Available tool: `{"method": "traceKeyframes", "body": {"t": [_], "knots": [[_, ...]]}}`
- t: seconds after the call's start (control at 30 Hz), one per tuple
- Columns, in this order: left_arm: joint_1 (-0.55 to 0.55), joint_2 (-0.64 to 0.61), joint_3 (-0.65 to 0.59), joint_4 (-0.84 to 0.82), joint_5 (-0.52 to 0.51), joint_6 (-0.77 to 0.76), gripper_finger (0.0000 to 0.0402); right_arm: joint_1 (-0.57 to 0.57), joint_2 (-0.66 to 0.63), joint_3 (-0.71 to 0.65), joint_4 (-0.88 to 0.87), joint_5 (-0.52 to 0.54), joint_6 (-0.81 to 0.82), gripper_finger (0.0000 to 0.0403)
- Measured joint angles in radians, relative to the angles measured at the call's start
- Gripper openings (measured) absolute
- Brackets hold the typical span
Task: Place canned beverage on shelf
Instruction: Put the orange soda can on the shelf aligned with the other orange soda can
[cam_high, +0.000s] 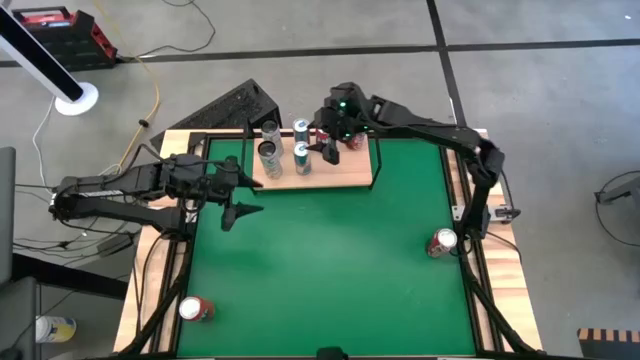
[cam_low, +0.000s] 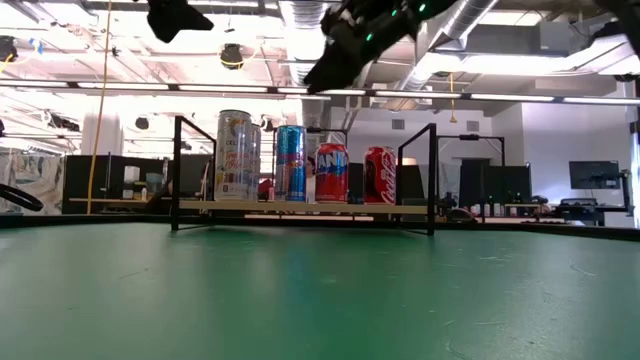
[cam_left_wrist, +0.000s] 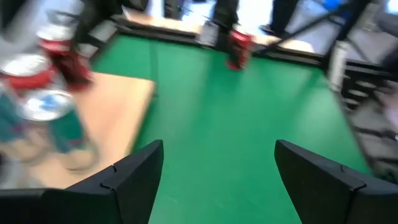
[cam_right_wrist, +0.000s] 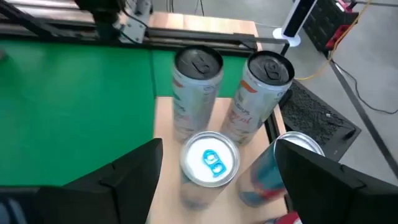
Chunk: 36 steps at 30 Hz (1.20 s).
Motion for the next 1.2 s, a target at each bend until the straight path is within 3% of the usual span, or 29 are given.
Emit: {"method": "traceKeyframes", "body": {"t": [0.13,0.23,0.5,0.6,0.73,0.87,0.97,1.1,1.2], "knots": [[-0.017,-0.003,0.013,-0.06,0.169,-0.06,0.029,0.012,-0.082,0.0,-0.077,-0.002,0.031,0.0334],[-0.074,0.013,0.054,-0.133,0.222,-0.083,0.029,0.028,-0.146,0.0,-0.145,-0.002,0.061,0.0334],[-0.281,0.115,0.171,-0.288,0.164,-0.117,0.029,0.103,-0.274,0.0,-0.298,-0.002,0.111,0.0334],[-0.307,0.145,0.186,-0.369,0.114,-0.174,0.029,0.144,-0.321,0.0,-0.358,0.001,0.126,0.0334],[-0.311,0.172,0.188,-0.361,0.149,-0.264,0.029,0.212,-0.36,0.0,-0.405,0.016,0.186,0.0334],[-0.343,0.183,0.188,-0.36,0.173,-0.278,0.029,0.325,-0.38,0.0,-0.413,0.125,0.331,0.0334],[-0.402,0.181,0.188,-0.36,0.167,-0.249,0.029,0.443,-0.379,0.0,-0.396,0.279,0.44,0.0334],[-0.524,0.181,0.188,-0.359,0.129,-0.255,0.029,0.609,-0.345,-0.002,-0.326,0.522,0.605,0.0334],[-0.641,0.182,0.188,-0.351,0.073,-0.267,0.029,0.717,-0.31,-0.009,-0.265,0.604,0.657,0.0334]]}}
